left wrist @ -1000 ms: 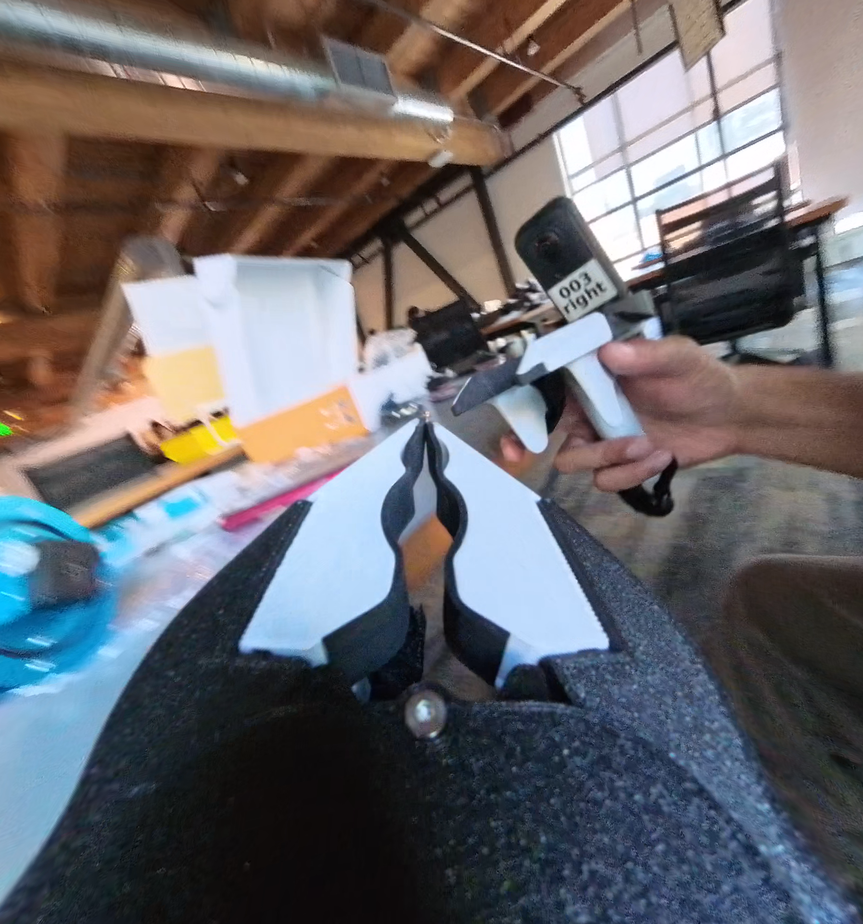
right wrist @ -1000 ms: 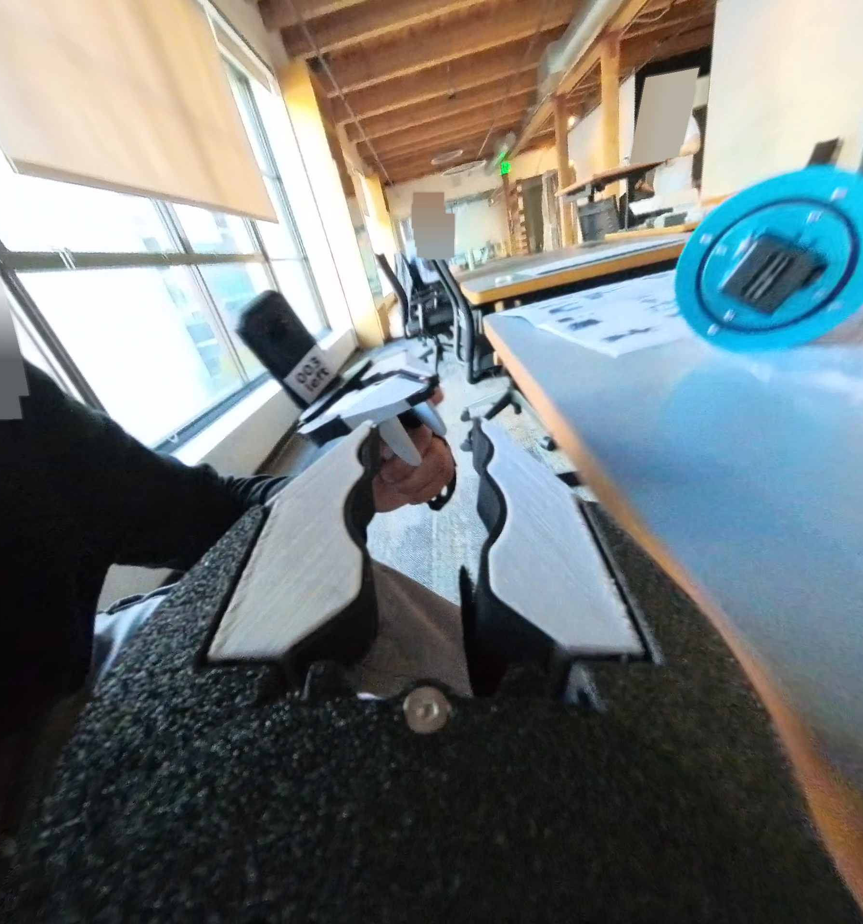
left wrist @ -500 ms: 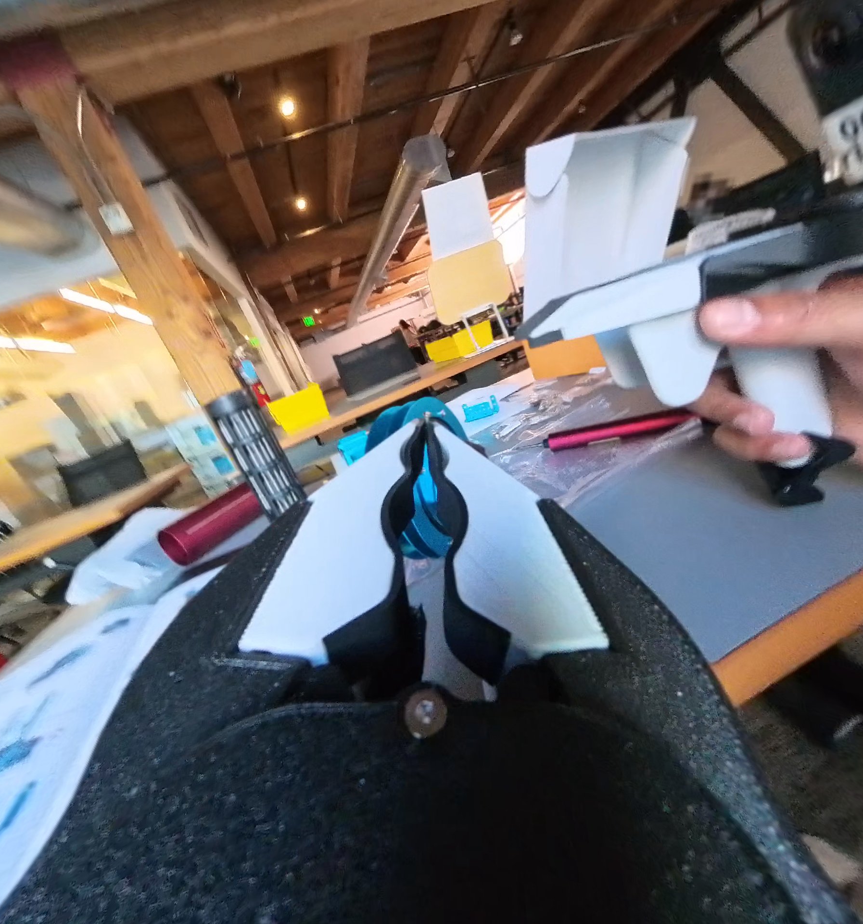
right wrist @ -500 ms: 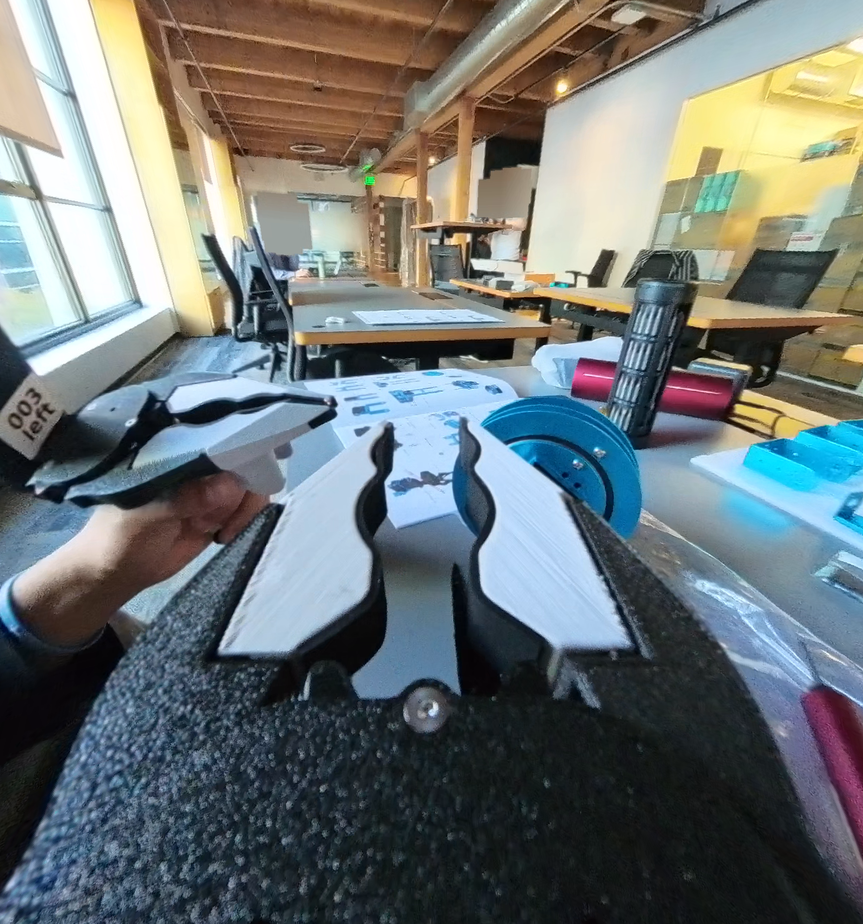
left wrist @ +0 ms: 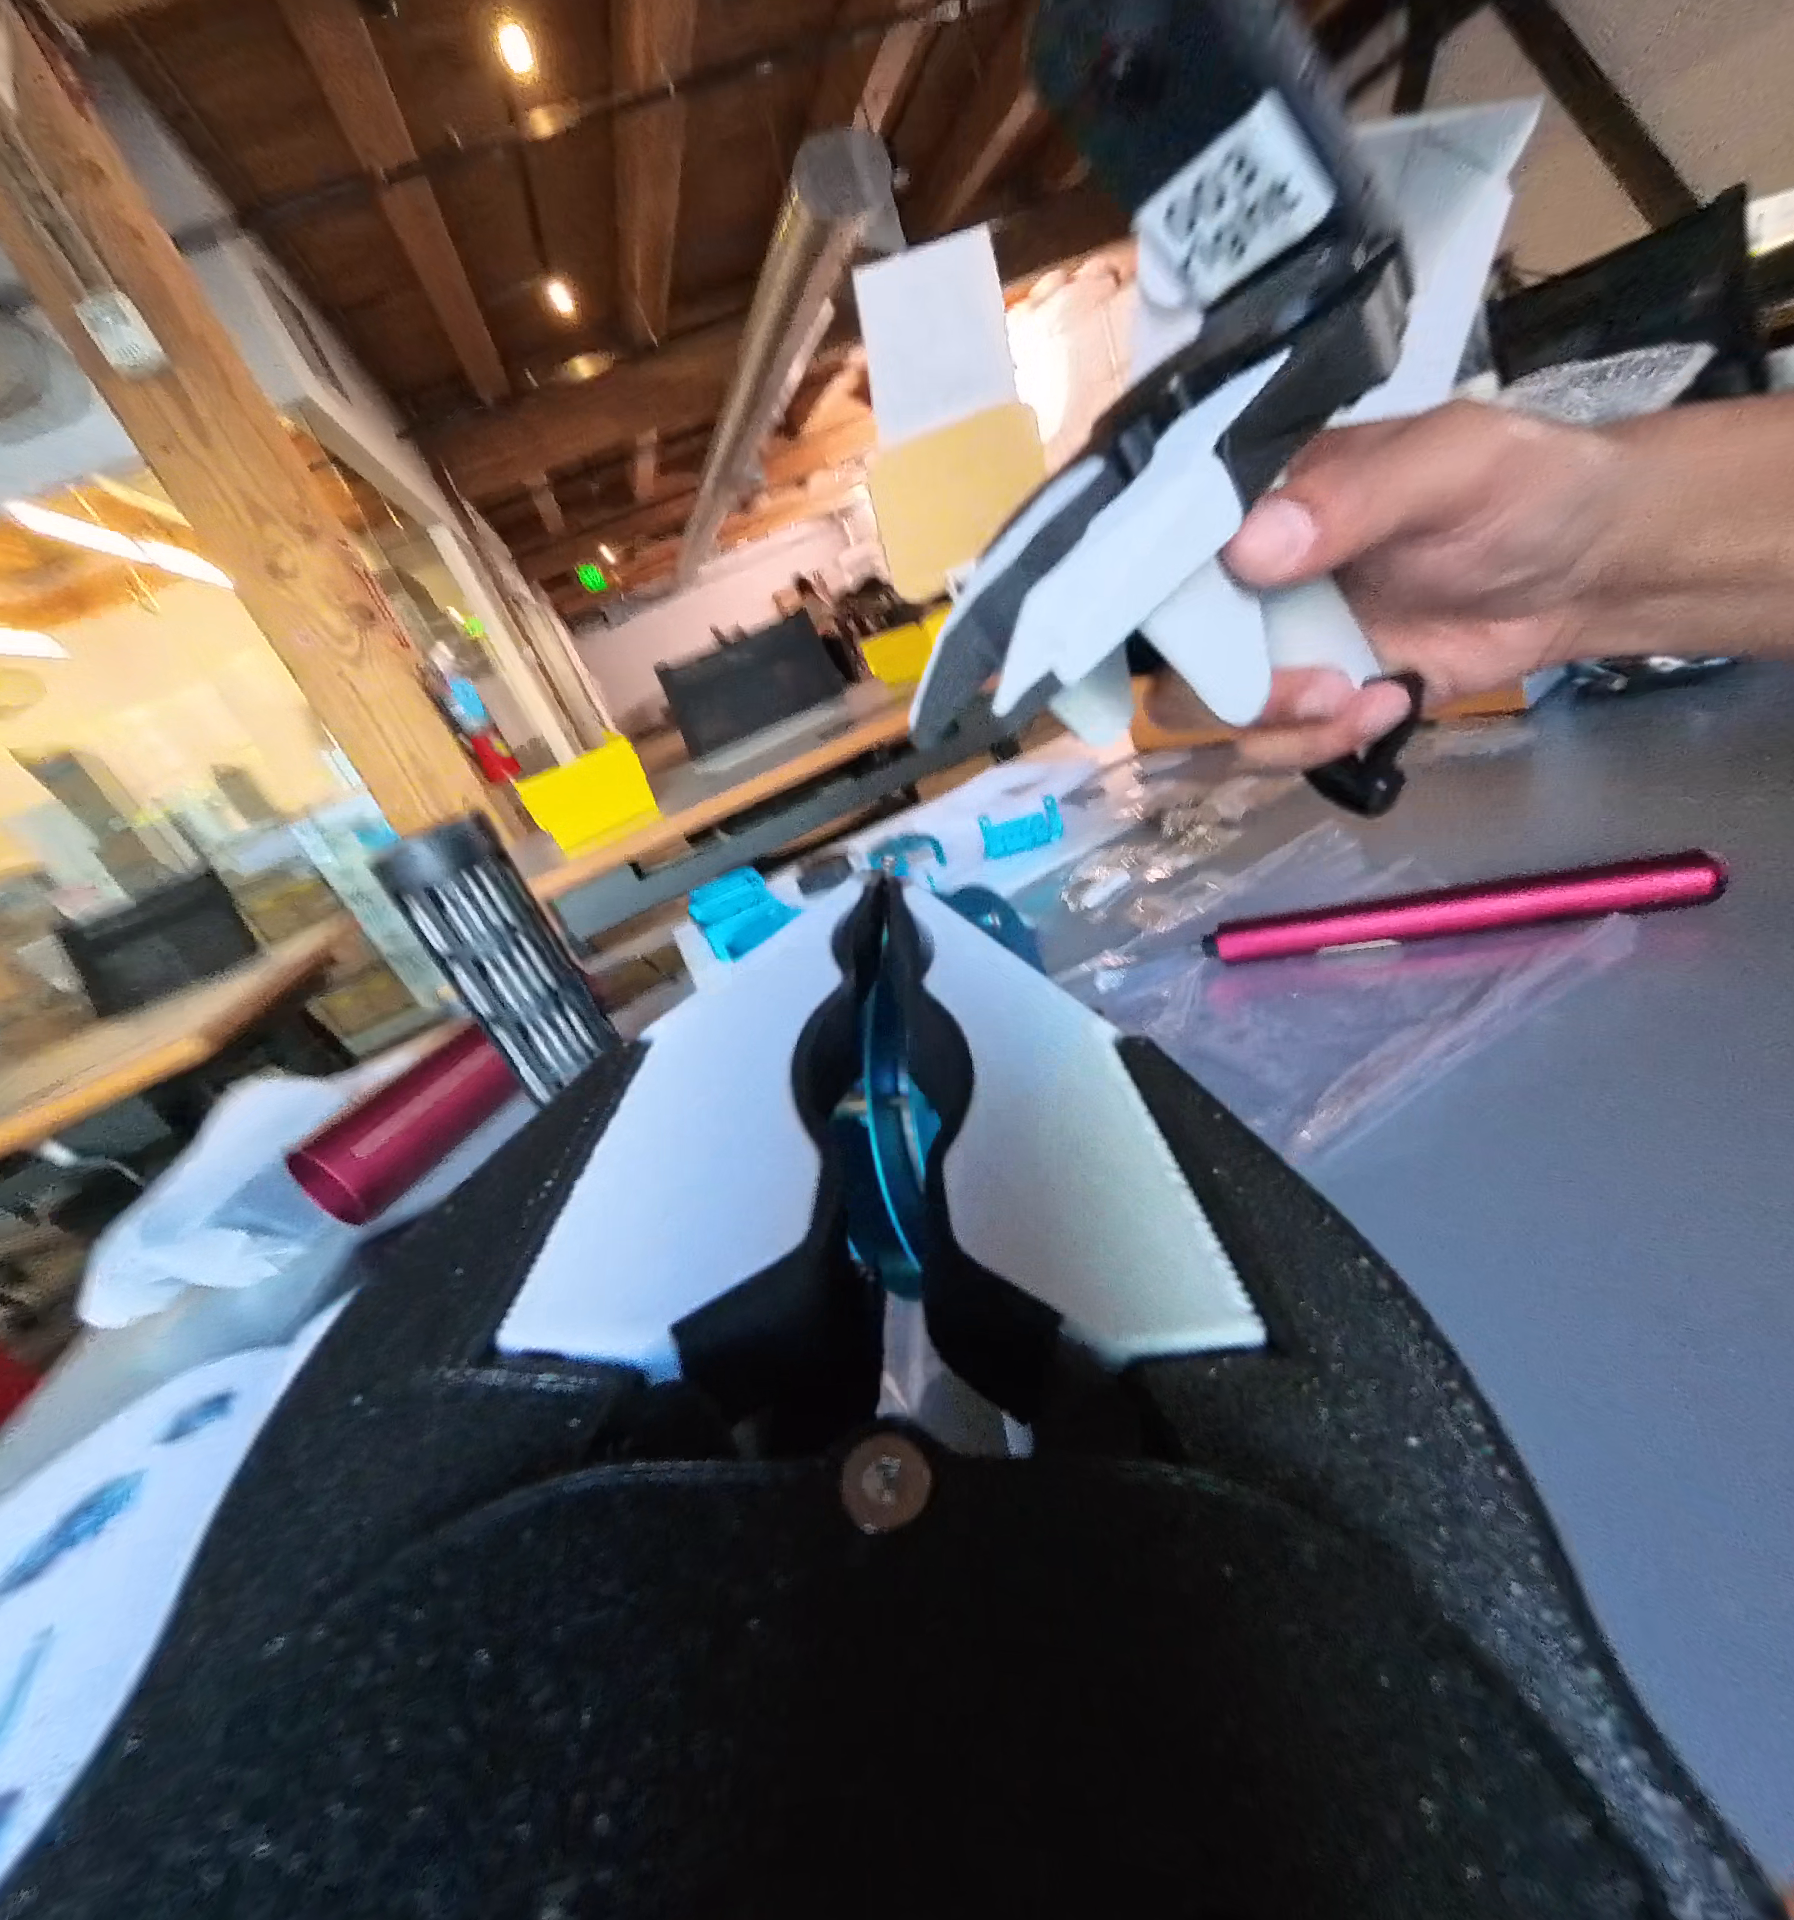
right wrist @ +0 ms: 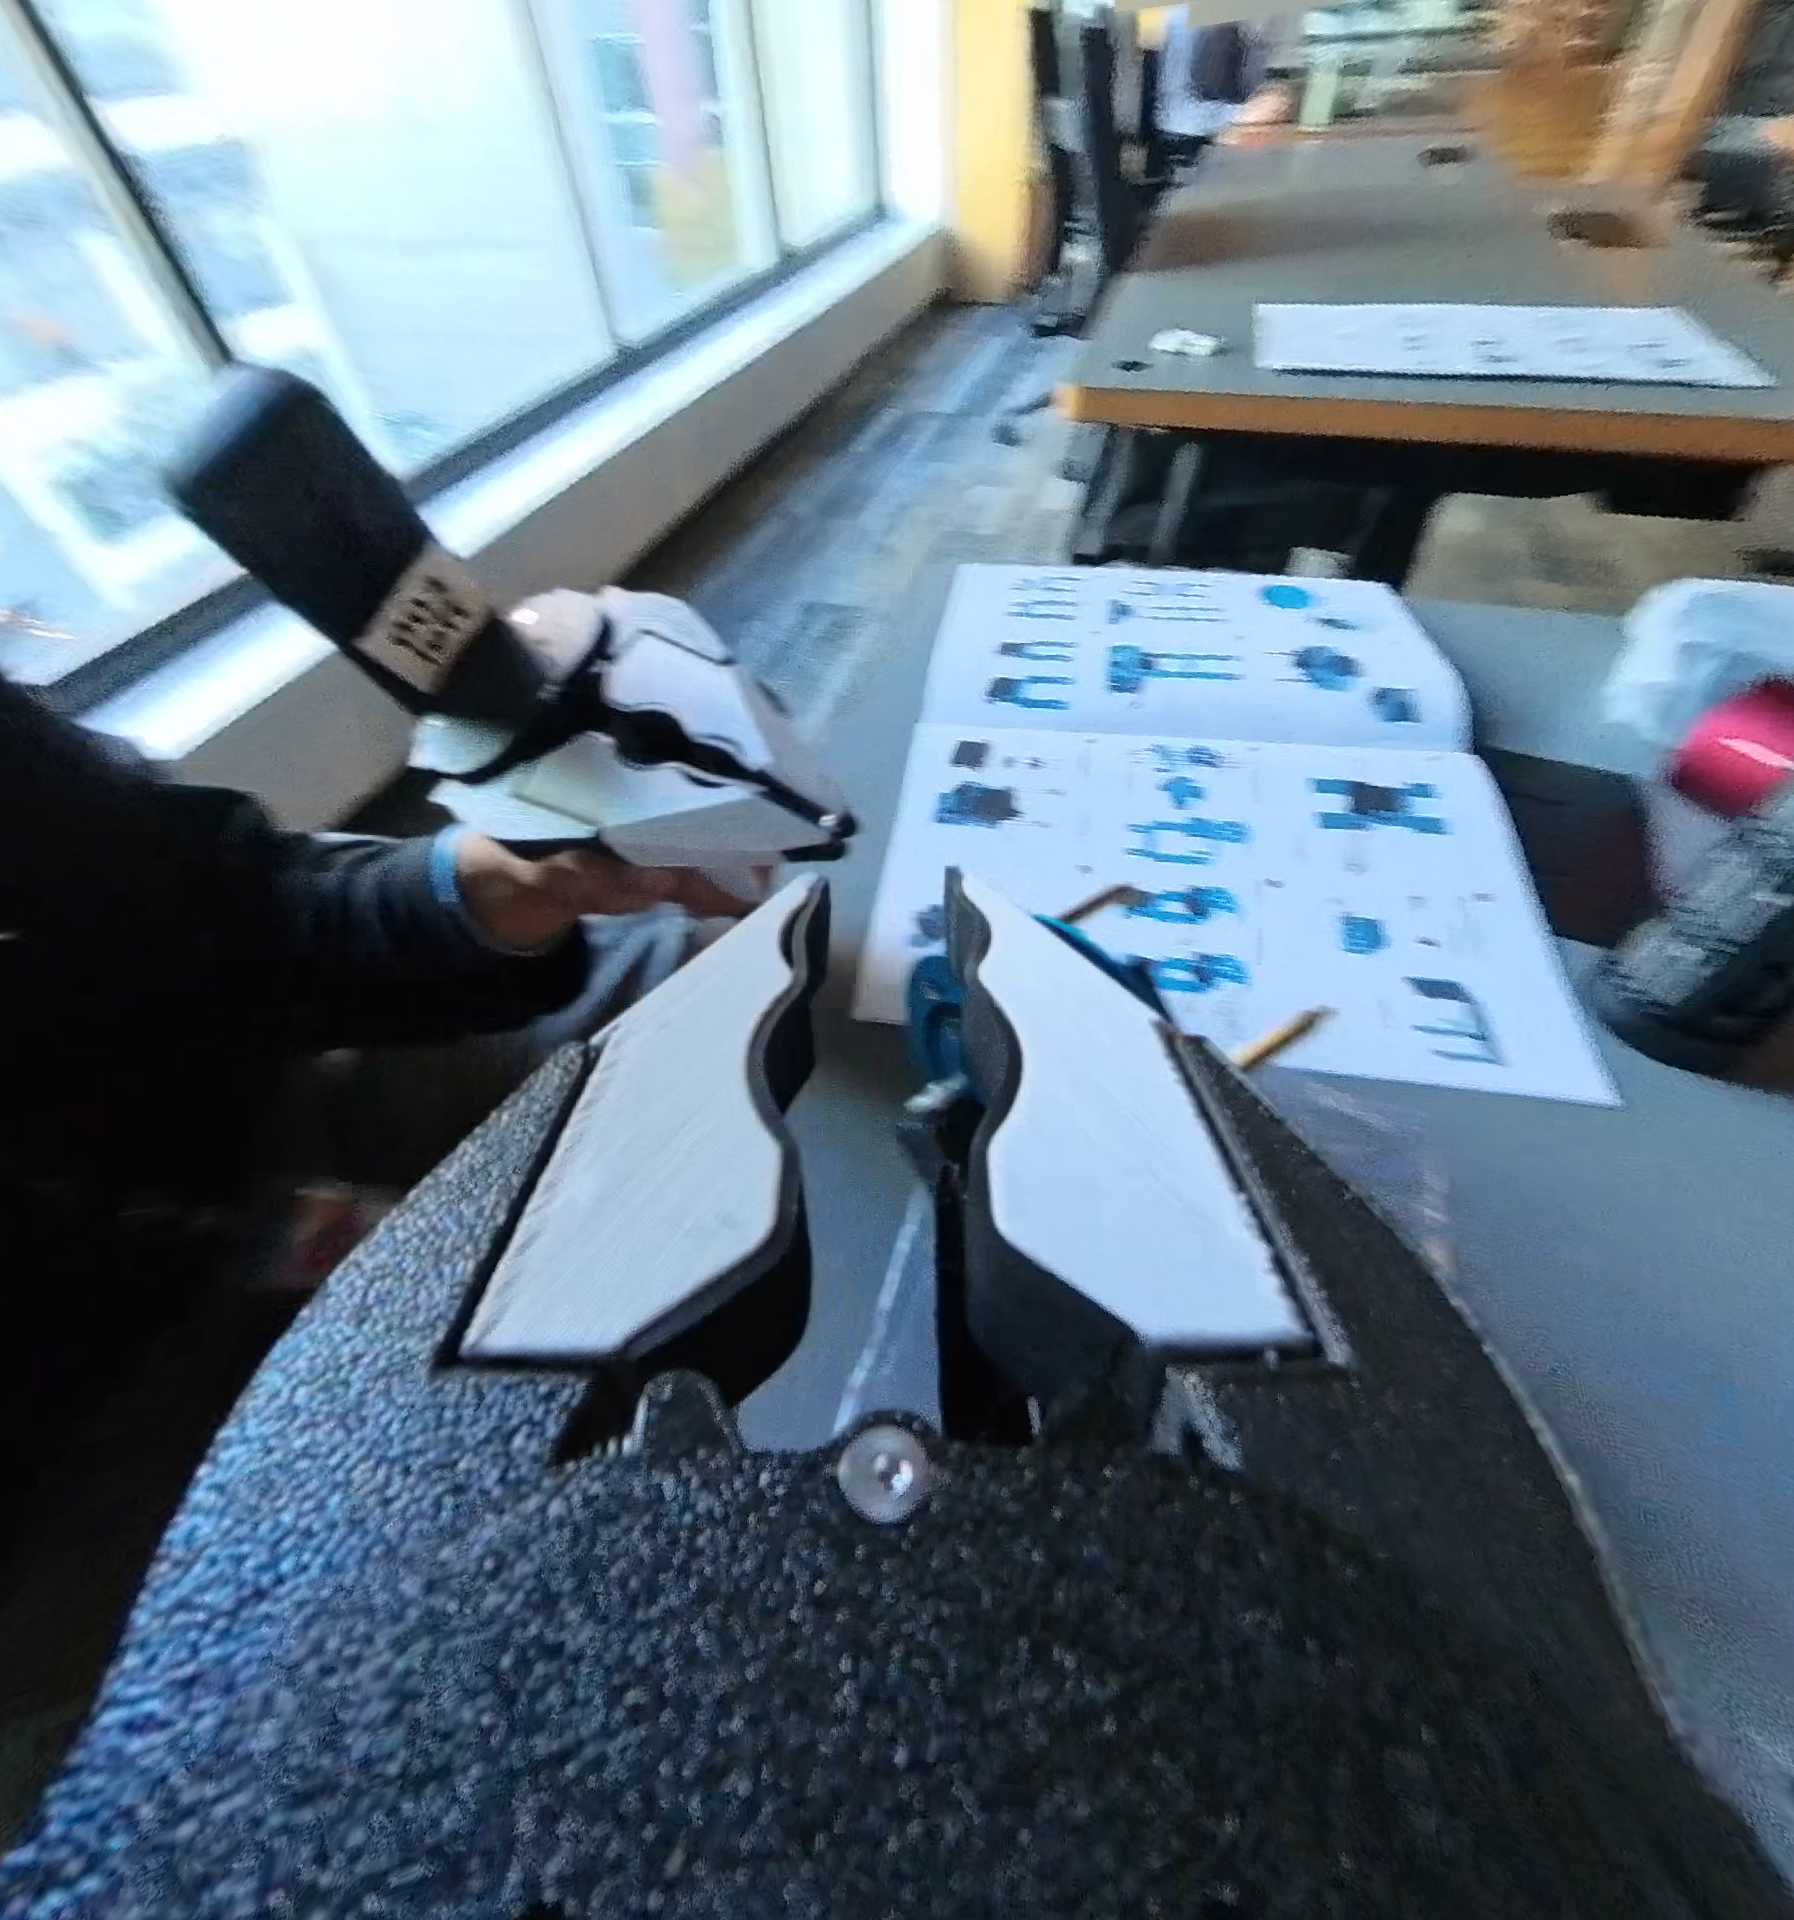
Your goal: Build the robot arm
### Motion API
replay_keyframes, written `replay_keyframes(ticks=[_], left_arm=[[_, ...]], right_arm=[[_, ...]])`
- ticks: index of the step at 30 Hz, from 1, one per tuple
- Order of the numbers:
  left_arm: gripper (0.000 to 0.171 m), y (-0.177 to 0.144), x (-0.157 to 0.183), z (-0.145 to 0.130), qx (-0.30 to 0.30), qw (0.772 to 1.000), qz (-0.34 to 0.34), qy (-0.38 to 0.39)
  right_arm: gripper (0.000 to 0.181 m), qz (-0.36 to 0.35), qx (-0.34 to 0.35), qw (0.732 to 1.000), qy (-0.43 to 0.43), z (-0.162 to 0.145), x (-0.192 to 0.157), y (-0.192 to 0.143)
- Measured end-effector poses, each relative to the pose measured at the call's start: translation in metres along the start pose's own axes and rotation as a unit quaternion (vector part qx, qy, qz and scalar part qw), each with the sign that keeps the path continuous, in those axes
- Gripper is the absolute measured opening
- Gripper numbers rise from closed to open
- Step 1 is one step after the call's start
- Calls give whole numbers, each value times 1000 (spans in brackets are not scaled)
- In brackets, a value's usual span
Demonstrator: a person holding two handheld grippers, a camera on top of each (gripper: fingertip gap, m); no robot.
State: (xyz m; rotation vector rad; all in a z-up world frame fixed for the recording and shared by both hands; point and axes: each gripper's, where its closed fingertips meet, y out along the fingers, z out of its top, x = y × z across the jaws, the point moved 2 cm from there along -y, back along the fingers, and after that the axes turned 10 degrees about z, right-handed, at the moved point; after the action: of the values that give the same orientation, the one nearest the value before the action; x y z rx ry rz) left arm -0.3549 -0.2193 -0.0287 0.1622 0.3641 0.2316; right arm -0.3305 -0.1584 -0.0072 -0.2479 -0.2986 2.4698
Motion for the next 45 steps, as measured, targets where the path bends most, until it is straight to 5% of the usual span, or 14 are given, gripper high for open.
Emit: replay_keyframes(ticks=[4, 12, 45], left_arm=[[0, -1, 6, 8, 46, 990, 82, 110], [0, 8, 22, -5, 46, 962, 176, 204], [0, 1, 56, -10, 79, 955, 141, 248]], right_arm=[[18, 71, 61, 995, 28, 17, -23, 6], [15, -46, -4, 999, 14, -15, -16, -7], [5, 15, -75, 996, 43, -36, -33, 9]])
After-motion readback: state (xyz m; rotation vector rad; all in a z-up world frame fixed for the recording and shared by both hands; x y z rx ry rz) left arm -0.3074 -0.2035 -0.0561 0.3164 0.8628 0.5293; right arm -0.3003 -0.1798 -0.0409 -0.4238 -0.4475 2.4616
